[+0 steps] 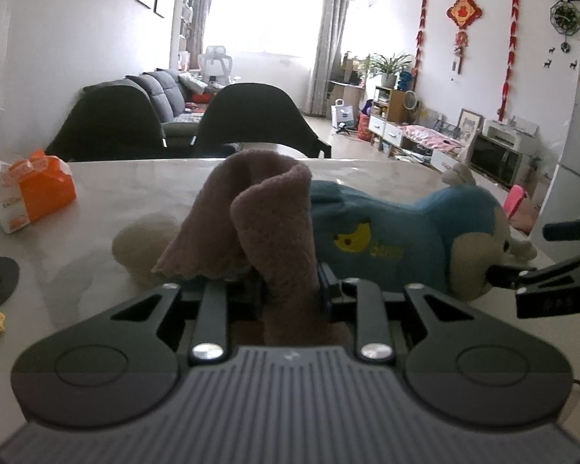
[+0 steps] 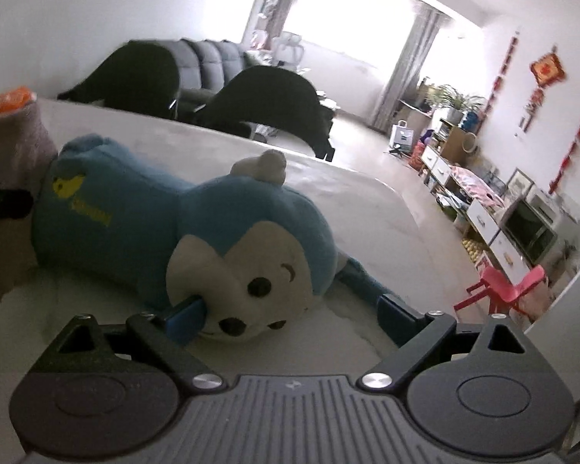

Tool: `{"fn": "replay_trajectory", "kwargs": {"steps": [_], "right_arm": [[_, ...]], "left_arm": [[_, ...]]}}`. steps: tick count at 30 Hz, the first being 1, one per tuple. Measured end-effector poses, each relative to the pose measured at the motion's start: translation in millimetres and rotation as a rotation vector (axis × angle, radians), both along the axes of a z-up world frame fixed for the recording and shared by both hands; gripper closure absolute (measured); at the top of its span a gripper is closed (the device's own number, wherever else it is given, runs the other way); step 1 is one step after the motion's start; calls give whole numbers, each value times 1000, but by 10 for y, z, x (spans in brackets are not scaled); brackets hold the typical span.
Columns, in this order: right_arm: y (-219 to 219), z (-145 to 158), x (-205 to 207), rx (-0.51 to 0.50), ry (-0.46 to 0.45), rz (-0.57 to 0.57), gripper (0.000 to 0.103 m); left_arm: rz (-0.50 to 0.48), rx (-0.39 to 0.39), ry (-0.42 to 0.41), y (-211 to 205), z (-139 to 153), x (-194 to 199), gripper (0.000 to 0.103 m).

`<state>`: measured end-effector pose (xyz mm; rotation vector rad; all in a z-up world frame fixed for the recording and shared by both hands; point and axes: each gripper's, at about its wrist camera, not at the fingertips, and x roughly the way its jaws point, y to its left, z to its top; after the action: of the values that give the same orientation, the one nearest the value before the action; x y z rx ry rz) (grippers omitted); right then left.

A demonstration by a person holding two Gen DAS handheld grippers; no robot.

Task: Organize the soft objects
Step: 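Wipe the plush back with the towel in the left gripper while the right gripper holds the plush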

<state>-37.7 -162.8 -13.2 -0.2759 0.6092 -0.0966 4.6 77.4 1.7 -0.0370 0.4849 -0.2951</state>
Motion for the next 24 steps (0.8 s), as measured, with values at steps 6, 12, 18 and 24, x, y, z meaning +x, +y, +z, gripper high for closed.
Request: {"fn": "replay_trajectory", "kwargs": {"steps": [6,12,18,24], "right_arm": [[70,68,-241,176,-121,65,12],[133,157,-197,360,-117,119,24],[246,70,-167,313,-116,111,24],[261,31,33,270,-119,91,24]], "left_arm": [[18,-9,0,123,112,-62,79],[-17,-29,17,69,84,-35,79],[-26,-21,44,7,-53,54,79],[-17,-38,43,91,-1,53,81]]}}
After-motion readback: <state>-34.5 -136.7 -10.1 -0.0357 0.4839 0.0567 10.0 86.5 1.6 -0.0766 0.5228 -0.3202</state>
